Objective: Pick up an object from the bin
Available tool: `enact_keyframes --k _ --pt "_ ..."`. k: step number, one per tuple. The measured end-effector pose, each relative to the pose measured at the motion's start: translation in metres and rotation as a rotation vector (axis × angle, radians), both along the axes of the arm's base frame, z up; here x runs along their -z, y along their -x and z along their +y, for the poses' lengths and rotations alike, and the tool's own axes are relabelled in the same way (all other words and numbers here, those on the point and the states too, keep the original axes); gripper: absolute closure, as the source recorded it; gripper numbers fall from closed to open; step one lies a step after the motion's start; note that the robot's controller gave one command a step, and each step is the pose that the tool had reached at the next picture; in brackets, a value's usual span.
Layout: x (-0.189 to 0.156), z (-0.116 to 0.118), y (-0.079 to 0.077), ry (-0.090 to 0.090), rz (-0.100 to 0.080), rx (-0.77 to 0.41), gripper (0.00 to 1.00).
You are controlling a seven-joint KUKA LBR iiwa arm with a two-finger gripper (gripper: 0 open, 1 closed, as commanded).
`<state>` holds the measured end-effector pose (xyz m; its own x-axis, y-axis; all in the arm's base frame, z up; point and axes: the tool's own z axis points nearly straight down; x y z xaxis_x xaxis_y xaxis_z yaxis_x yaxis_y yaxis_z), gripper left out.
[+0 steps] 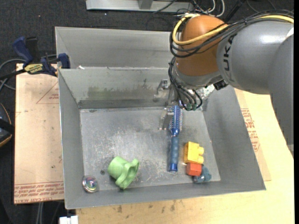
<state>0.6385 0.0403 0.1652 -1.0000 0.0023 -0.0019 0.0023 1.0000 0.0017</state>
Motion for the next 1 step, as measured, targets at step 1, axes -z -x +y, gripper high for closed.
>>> enact_keyframes --k 1 --pt "0.0697 -0.0550 0.0000 0.003 -0.002 -0.645 0.00"
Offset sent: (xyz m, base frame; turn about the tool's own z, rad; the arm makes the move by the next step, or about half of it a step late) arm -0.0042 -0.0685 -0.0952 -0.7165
